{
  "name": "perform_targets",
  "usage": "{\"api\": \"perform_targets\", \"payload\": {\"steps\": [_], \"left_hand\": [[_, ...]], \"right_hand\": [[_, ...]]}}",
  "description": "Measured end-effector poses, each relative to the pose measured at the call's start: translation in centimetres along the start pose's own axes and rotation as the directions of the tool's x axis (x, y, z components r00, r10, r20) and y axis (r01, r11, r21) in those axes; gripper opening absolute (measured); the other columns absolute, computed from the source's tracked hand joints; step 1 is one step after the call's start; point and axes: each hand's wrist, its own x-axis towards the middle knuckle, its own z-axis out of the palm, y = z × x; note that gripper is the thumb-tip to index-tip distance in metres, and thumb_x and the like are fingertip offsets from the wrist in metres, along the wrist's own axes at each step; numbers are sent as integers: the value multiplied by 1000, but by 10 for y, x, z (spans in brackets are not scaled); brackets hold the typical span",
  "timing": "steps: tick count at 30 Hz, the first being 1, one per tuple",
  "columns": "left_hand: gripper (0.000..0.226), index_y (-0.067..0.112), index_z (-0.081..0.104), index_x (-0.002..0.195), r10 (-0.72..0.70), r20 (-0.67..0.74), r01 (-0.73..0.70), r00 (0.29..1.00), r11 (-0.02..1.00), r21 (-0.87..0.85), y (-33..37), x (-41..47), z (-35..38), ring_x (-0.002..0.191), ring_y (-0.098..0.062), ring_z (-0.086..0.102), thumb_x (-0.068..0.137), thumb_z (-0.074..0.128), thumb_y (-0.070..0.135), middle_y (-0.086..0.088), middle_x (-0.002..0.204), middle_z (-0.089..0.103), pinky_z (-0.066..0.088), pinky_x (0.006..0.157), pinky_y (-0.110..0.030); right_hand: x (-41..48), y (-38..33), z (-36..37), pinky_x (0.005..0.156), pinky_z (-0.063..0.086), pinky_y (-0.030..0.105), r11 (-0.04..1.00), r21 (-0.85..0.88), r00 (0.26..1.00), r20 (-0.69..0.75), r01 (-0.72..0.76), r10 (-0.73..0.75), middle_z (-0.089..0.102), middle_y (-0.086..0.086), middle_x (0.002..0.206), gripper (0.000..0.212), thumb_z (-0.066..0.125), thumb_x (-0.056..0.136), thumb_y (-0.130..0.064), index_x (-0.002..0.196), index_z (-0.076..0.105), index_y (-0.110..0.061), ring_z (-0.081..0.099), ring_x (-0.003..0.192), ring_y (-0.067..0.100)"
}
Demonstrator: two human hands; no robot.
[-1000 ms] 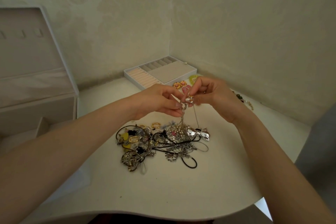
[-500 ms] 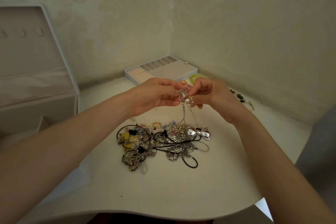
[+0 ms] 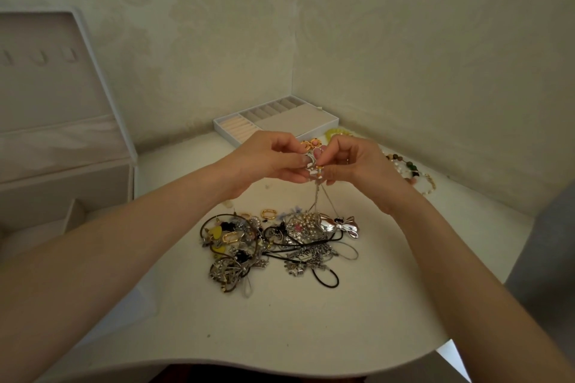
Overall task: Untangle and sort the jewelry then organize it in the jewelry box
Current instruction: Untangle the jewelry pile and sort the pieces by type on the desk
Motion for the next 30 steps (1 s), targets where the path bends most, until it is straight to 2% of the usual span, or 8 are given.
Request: {"api": "perform_targets", "payload": {"steps": [2,5,10,17,20,26,30], "left_hand": [[6,2,65,87,17,-27,-14,1000,995,97,0,2,-3,69,-11,66,82,67,3,-10,84,65,56,67,-20],[7,6,66,88,26,-49,-18,998,988,154,0,3,-4,59,-5,59,81,70,5,-4,75,61,51,58,-16],[9,6,59,85,0,14,-1,1000,998,69,-1,2,-2,59,-13,64,83,66,0,-7,71,65,56,60,-21],[11,4,56,78,-61,61,67,996,992,-109,1,0,-3,62,-15,68,81,64,-4,-22,88,67,56,60,-20],[7,2,57,80,-80,83,95,993,978,-186,2,0,-4,62,-14,68,81,62,-3,-17,81,68,56,59,-19],[4,3,60,80,-113,101,134,988,963,-234,3,0,-3,62,-12,67,81,63,5,-10,73,70,54,57,-18],[3,7,61,75,-168,147,212,975,903,-373,6,0,-3,56,-6,63,77,63,8,-4,68,67,53,53,-14]], "right_hand": [[0,0,-1,56,52,21,999,32,1000,-10,-4,4,66,9,68,28,62,76,19,71,59,-8,66,57,12],[0,-1,-4,54,50,19,999,34,1000,-7,-7,7,68,4,64,30,61,76,21,71,58,-8,66,57,12],[0,-1,-4,54,47,17,999,28,1000,-5,-21,21,68,-1,61,30,61,74,22,70,58,-8,65,56,9],[1,0,-3,54,48,17,999,37,1000,4,-18,18,68,-1,60,29,62,75,21,70,58,-8,64,56,8],[0,0,-4,54,48,17,998,52,1000,4,-24,24,67,0,59,29,60,75,21,70,58,-7,63,54,7],[0,-1,-3,54,49,18,997,73,1000,18,-23,22,66,2,61,30,59,75,23,69,57,-7,62,53,7],[0,-2,-6,57,50,20,992,125,1000,30,-13,10,69,4,64,28,59,77,21,71,57,-6,63,56,11]]}}
